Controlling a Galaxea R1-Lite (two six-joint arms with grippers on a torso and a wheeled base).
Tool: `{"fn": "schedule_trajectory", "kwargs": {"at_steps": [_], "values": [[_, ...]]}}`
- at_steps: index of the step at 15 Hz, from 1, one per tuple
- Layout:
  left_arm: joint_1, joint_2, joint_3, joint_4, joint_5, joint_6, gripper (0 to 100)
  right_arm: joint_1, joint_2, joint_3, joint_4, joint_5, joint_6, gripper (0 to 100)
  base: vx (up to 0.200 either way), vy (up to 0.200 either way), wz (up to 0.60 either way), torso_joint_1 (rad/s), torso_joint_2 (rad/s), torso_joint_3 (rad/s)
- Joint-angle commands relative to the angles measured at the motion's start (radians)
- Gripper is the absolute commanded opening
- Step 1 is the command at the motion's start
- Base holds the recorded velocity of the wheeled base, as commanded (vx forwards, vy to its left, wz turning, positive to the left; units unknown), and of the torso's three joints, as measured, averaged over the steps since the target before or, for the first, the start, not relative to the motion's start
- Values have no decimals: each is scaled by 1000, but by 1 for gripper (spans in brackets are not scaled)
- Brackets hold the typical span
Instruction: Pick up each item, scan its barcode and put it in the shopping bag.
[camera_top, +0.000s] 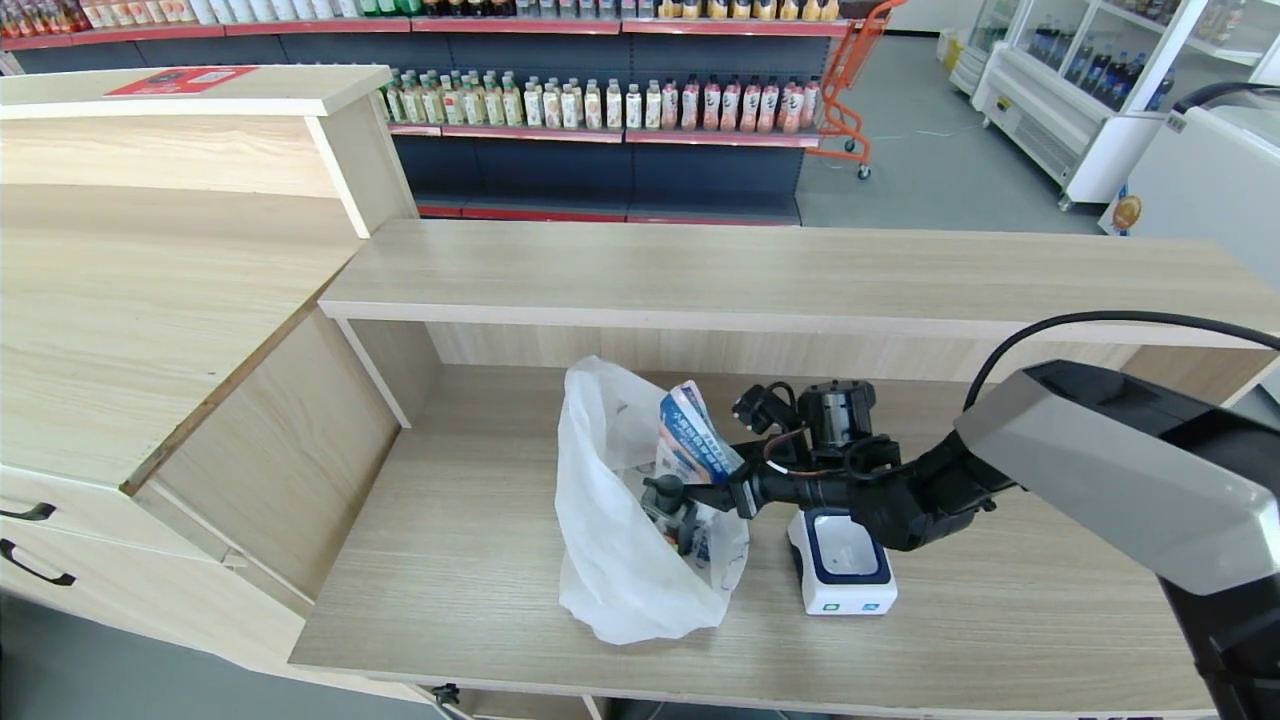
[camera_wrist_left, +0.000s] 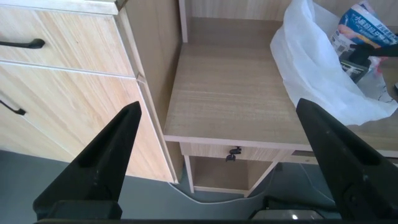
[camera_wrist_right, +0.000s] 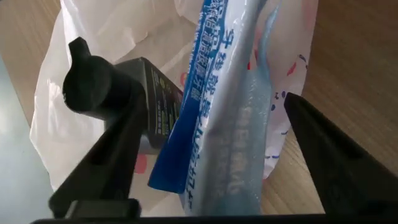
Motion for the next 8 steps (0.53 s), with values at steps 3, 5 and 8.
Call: {"fn": "schedule_trajectory", "kwargs": {"at_steps": [3,5,8], "values": [[1,0,0,0,0,0,100,21,-74,-15,-3,4,212,100,0,0,0,0,0,0],[1,0,0,0,0,0,100,22,-206,72,21,7,418,100,0,0,0,0,0,0],[-1,0,0,0,0,0,100,-13,-465,344,72,-1,508,100,0,0,0,0,0,0]]}}
